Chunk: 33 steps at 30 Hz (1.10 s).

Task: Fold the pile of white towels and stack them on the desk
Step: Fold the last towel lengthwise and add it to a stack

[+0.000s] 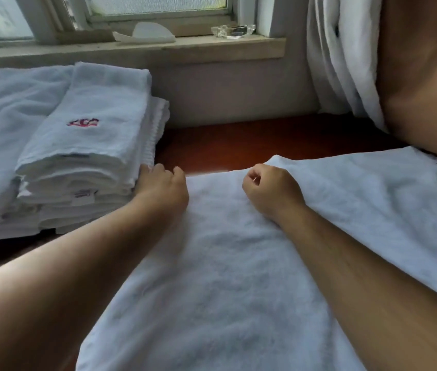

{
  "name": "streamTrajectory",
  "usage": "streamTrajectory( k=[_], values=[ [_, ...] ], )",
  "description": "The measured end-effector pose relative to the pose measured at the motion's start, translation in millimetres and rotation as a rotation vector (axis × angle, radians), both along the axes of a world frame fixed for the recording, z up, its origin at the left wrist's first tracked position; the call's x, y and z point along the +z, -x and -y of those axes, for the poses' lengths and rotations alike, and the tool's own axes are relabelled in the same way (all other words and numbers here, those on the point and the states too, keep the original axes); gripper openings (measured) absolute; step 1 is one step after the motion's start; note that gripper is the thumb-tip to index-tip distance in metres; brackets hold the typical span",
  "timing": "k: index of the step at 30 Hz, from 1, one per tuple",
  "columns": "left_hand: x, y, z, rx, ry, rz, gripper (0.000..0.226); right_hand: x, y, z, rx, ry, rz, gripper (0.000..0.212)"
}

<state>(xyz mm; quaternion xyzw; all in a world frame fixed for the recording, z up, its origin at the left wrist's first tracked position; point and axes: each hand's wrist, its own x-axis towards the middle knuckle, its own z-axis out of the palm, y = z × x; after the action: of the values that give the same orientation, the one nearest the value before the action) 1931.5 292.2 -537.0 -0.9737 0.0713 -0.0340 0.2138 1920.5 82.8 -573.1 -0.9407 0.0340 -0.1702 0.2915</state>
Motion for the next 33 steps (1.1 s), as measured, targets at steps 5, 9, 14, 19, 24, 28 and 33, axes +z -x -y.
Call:
streamTrajectory(
  k=[5,9,14,19,24,28,33],
  values=[
    [17.5,11.0,-2.1,-0.133,-0.078,0.029,0.027,7.2,8.5,-9.1,0.058,0.141,-0.084,0.018],
    [41.8,30.8,-4.9,-0.3,0.062,0.116,0.023,37.0,26.9,-22.8,0.068,0.352,-0.283,0.016],
    [70.8,55.4,-27.2,-0.519,0.214,0.104,0.042,31.5,86.6,-36.6,0.177,0.338,-0.229,0.031],
    [108.5,76.5,-56.5,-0.395,-0.04,0.125,0.037,18.1,101.4,-40.8,0.276,0.513,-0.371,0.069],
    [104.7,105.4,-71.7,-0.519,-0.069,0.231,0.022,13.4,105.4,-50.3,0.25,0.562,-0.239,0.063],
    [86.3,137.9,-77.5,-0.651,0.087,0.254,0.038,10.4,115.1,-41.8,0.243,0.515,-0.382,0.065],
    [50.1,174.7,-64.2,-0.694,0.204,0.164,0.046,14.3,139.7,-40.6,0.042,0.657,-0.147,0.052]
  ],
)
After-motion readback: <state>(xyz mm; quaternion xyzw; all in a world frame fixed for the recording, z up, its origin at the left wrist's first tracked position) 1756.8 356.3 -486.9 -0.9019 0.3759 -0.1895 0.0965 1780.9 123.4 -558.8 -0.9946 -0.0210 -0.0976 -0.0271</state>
